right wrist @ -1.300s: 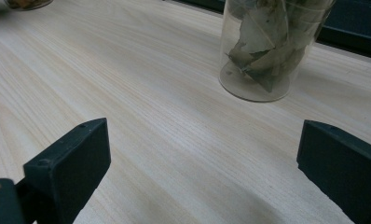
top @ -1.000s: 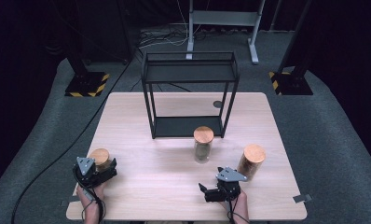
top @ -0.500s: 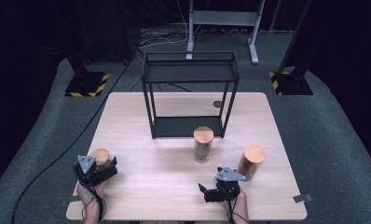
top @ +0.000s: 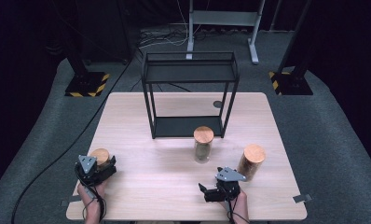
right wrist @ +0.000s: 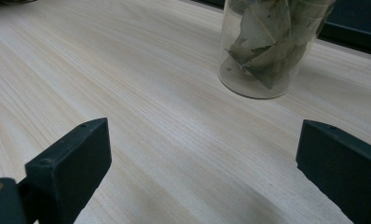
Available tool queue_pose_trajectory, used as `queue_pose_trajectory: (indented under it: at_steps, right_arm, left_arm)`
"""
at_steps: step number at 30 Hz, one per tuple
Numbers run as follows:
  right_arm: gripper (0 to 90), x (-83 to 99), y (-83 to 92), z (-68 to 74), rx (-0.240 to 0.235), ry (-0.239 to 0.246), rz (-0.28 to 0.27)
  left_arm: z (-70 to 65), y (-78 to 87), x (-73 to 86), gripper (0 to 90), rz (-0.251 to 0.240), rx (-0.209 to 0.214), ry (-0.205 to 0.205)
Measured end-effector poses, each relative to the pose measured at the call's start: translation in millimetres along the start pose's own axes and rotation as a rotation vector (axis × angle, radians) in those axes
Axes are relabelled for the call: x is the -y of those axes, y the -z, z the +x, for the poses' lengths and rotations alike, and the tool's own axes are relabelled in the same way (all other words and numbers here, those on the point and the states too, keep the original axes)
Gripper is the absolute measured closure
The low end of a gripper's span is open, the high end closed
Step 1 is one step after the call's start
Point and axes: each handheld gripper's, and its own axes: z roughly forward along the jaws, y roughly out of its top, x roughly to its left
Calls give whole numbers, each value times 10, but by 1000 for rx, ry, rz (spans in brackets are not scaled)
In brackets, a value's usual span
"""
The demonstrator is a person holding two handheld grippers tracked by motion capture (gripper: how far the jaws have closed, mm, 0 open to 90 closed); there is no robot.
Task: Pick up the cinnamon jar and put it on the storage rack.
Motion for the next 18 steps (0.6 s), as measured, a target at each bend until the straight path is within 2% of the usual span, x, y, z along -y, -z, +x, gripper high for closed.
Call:
queue_pose_trajectory:
  at_steps: [4, 18]
  right_arm:
    - [26, 2, 5, -9, -4, -9, -5]
    - [27, 4, 8, -22, -10, -21, -8]
  left_arm:
    - [5, 10, 9, 241, -6, -13, 3]
    - [-4, 20, 16, 248, -17, -23, -15]
